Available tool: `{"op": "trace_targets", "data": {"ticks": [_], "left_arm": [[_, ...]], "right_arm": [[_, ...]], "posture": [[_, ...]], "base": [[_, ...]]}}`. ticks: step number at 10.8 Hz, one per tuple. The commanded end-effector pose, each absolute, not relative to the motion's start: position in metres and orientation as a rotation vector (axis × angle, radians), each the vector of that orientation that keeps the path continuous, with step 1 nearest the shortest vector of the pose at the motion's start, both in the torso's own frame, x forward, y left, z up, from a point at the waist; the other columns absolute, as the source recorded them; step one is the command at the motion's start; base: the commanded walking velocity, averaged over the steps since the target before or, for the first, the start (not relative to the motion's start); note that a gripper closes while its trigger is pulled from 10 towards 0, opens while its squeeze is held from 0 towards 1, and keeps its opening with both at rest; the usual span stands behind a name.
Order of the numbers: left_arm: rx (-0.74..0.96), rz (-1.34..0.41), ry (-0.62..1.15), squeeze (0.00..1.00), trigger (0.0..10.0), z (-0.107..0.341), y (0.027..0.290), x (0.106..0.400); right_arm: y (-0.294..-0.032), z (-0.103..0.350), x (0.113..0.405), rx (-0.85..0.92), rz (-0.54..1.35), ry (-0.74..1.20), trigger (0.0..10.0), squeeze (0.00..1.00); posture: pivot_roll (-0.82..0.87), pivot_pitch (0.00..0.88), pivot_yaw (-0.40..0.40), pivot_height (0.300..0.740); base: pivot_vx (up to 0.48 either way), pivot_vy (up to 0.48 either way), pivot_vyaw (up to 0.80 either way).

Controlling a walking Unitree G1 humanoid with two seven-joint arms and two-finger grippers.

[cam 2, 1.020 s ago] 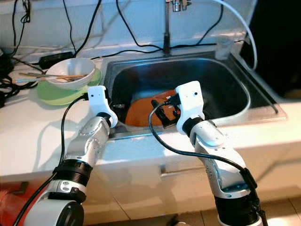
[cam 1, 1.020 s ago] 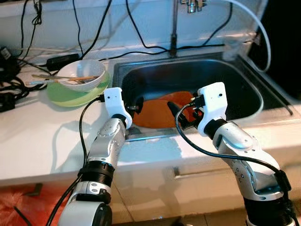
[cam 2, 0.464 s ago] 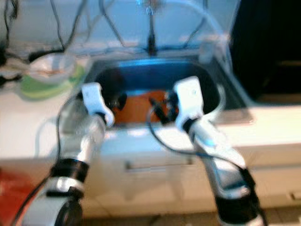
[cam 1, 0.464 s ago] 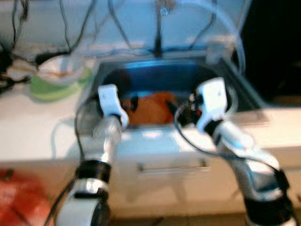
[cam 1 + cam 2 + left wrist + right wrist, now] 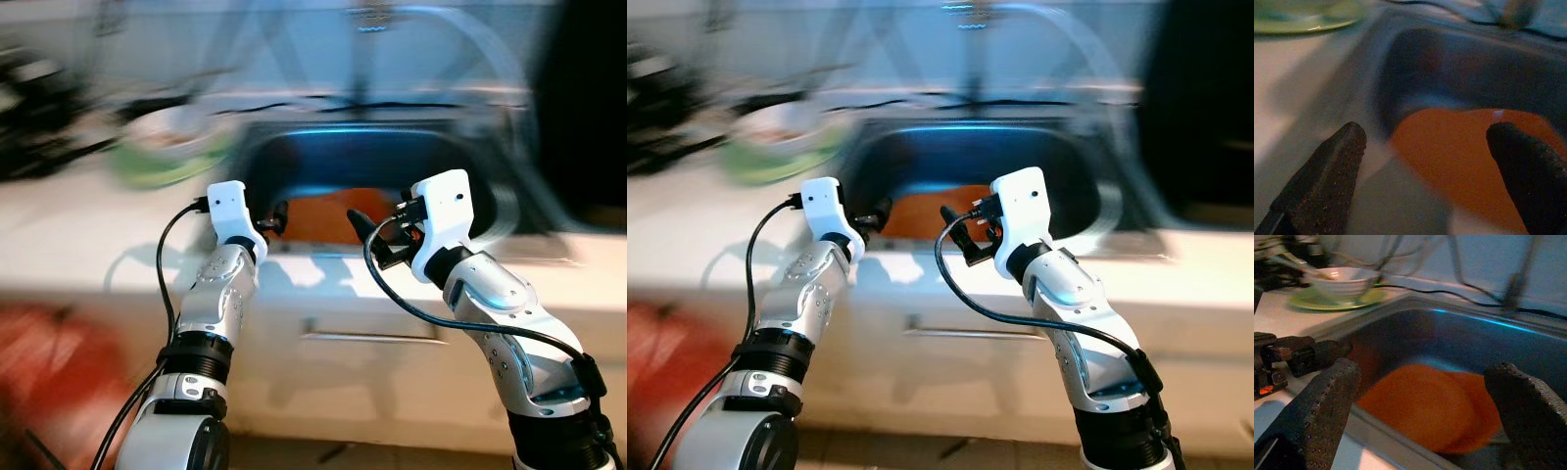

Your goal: Kitchen organization

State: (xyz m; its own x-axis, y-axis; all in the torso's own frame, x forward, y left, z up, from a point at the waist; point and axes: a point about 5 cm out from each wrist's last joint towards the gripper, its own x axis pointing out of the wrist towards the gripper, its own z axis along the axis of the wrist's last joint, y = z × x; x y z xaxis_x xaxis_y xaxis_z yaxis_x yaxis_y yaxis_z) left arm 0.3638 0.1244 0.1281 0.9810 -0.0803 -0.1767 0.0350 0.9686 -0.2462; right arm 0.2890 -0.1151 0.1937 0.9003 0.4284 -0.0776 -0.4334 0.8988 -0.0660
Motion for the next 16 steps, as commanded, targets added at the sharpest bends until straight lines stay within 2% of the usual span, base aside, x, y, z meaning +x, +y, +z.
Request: {"op": "trace_targets", "data": {"ticks": [1, 4, 7, 11, 16], "left_arm": [[-0.233, -0.029, 0.214, 0.00, 10.0, 0.124, 0.130, 0.364], [-0.200, -0.005, 0.119, 0.00, 10.0, 0.145, 0.142, 0.373], [-0.170, -0.058, 0.011, 0.00, 10.0, 0.170, 0.135, 0.377], [-0.173, -0.053, 0.007, 0.00, 10.0, 0.171, 0.133, 0.376], [-0.176, -0.044, 0.019, 0.00, 10.0, 0.168, 0.131, 0.375]], "right_arm": [[-0.111, 0.198, 0.290, -0.089, 0.460, 0.038, 10.0, 0.00], [-0.112, 0.199, 0.290, -0.090, 0.457, 0.036, 10.0, 0.00], [-0.111, 0.204, 0.290, -0.081, 0.464, 0.003, 10.0, 0.00], [-0.106, 0.207, 0.286, -0.081, 0.519, -0.021, 10.0, 0.00], [-0.105, 0.207, 0.284, -0.088, 0.539, -0.023, 10.0, 0.00]], "posture": [[-0.12, 0.000, 0.082, 0.740], [-0.12, 0.000, 0.080, 0.740], [-0.12, 0.000, 0.080, 0.740], [-0.12, 0.000, 0.082, 0.740], [-0.12, 0.000, 0.085, 0.740]], "base": [[0.000, 0.000, 0.80], [0.000, 0.000, 0.00], [0.162, 0.000, 0.00], [0.252, 0.000, 0.00], [0.000, 0.000, 0.00]]}}
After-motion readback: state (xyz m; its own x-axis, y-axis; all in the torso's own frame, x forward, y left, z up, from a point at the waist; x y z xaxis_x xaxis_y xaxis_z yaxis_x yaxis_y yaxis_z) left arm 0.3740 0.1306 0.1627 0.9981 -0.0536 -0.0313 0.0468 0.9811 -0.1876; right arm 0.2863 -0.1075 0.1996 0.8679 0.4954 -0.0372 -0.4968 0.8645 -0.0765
